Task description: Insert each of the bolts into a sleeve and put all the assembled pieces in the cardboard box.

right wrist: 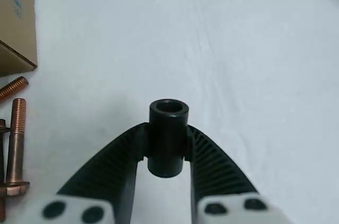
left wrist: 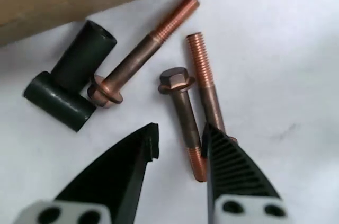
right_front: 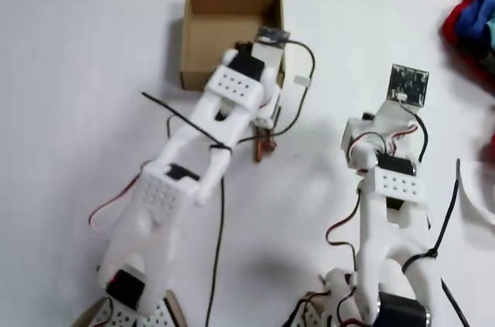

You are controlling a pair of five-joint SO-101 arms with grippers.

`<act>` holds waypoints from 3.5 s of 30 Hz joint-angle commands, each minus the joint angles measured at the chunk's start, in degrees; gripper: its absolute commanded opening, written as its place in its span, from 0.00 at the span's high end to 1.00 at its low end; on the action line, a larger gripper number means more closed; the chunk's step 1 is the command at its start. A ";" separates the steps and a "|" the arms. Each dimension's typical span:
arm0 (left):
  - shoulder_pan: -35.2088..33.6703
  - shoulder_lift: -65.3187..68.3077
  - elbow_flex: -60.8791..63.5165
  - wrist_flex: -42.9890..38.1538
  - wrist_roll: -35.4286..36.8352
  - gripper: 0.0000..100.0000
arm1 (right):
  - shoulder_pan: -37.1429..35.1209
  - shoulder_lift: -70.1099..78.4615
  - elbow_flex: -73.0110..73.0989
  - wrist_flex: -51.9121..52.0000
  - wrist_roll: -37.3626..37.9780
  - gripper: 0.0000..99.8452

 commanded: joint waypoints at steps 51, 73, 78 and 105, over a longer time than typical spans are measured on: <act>-4.04 10.29 -35.12 10.73 5.19 0.98 | 0.40 -2.24 -0.26 -2.68 0.00 0.98; -5.36 -8.44 -44.70 13.36 5.19 0.98 | -13.41 -4.44 10.99 -18.86 1.23 0.98; -1.41 -12.31 -43.65 13.36 5.27 0.98 | -16.13 -4.35 11.78 -18.95 10.81 0.98; -3.43 -60.04 22.90 -4.40 5.63 0.98 | -25.01 -4.35 36.22 -71.78 9.23 0.98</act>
